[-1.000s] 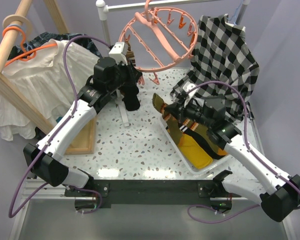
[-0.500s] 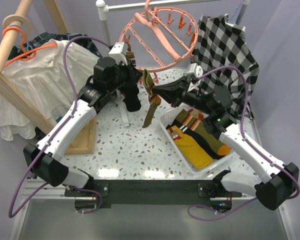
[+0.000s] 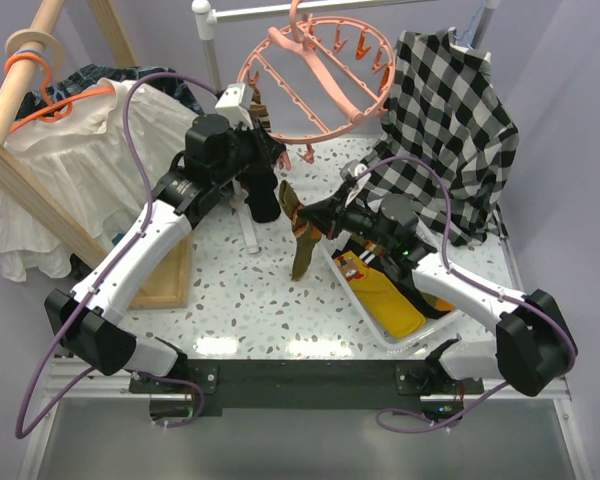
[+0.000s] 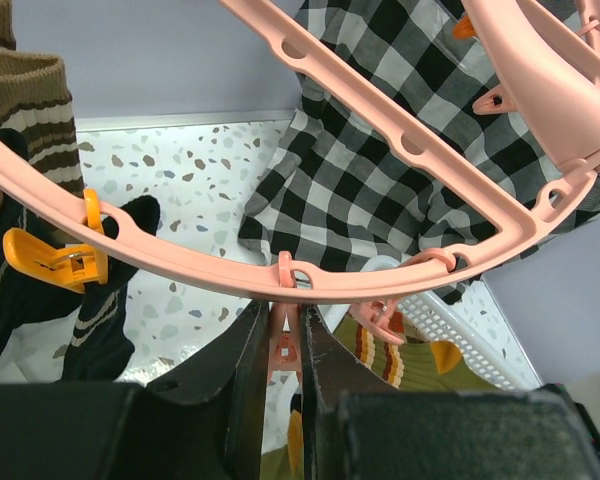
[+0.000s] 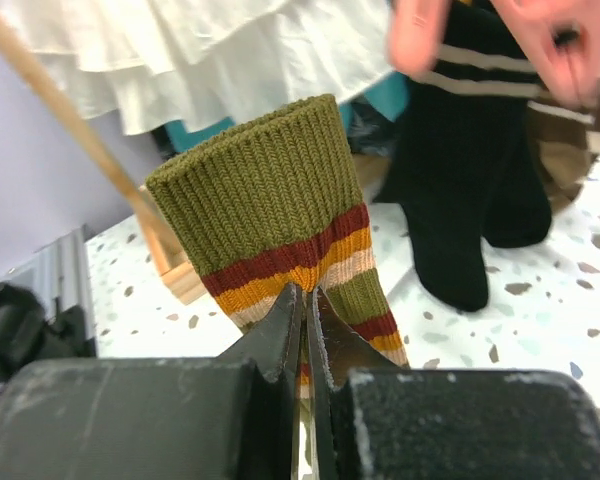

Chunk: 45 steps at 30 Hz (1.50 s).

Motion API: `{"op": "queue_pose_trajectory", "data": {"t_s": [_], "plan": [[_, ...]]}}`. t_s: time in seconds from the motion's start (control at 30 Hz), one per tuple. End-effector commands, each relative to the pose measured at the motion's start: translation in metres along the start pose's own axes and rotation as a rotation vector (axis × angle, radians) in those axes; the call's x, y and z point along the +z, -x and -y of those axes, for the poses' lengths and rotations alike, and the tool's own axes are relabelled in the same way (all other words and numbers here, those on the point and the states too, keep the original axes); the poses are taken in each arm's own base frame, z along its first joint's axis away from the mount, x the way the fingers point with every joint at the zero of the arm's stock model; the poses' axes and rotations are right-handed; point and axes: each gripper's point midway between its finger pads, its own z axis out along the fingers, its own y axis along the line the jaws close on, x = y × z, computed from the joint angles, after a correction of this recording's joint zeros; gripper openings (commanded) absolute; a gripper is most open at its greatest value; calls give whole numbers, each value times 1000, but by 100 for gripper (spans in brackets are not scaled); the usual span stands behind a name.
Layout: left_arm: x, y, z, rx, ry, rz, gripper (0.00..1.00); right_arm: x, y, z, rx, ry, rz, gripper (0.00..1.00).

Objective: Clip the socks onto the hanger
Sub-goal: Clamp the sock onto the hanger.

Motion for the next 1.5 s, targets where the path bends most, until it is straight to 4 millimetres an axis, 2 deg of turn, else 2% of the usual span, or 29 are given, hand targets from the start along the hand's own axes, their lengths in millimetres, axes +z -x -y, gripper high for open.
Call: {"op": "queue_pose_trajectory", "data": {"t_s": [0.0,0.17,0.4,0.73,1.47], "plan": [[-15,34,19,-15,-50,104,9,8,25,13,-23,-67,132,0],[-15,32,17,-15,-45,102,9,16,21,28,-3,-117,148,0],[-16,30,15,-12,-39,100,9,25,29,35,-8,-134,171,0],[-13,25,8,0,-14,89,9,30,41,35,-22,-129,201,0],[-7,25,12,4,-30,84,9,46,52,38,-45,-113,212,0]]}}
